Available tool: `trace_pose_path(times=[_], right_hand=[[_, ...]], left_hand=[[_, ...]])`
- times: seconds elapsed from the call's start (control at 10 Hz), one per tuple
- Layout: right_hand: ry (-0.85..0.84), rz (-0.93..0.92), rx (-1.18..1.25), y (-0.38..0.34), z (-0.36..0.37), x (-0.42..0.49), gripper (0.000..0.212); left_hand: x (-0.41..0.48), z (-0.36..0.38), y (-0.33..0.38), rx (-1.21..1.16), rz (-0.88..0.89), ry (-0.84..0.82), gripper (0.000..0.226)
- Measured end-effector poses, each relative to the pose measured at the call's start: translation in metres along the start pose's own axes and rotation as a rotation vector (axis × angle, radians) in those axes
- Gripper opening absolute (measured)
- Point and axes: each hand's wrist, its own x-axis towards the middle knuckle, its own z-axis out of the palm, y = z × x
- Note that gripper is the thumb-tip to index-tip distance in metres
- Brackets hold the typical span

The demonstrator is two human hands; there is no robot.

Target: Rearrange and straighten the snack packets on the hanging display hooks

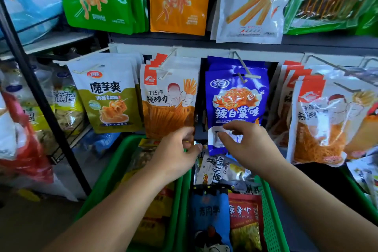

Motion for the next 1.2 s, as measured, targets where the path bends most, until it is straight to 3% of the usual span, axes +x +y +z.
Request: trace_pose_path(times=[0.2,0.3,0.4,0.5,0.6,0.7,0.9,1.1,1.2], right_hand=[[0.345,0.145,-0.246,0.044,-0.064,-0.002,0.023],[0.381,0.226,-0.288,0.069,-0.08,-0.008,0.038],[0.354,0.126,-0.244,0.086,-0.087,-0.019,0.032],[0.383,0.137,-0.18,0.091,-0.1,-0.026,0.02],[0.34,0.197,-0.2,0.101,-0.111,-0.037,0.024],[0.23,0.221,-0.161,0.112,-0.122,-0.048,0.041],[0.283,0.172,-0.084,0.113,-0.134,-0.057,0.033],[0.256,0.126,-0.014,0.082,-0.133,-0.062,0.015],[0.324,0.068,0.208,0.049,-0.139,-0.065,0.012]], left_hand=[[0.024,0.041,0.049,0.115,0.162,-0.169,0.061],[0.038,0.061,0.069,0.152,0.189,-0.221,0.065],[0.044,0.078,0.084,0.178,0.189,-0.184,0.059],[0.044,0.096,0.097,0.181,0.222,-0.181,0.052],[0.043,0.116,0.109,0.152,0.218,-0.234,0.053],[0.039,0.133,0.122,0.121,0.211,-0.291,0.054],[0.031,0.146,0.139,0.079,0.24,-0.34,0.043],[0.007,0.114,0.118,0.063,0.264,-0.282,0.046],[0.002,0.093,0.096,0.0,0.191,-0.169,0.049]])
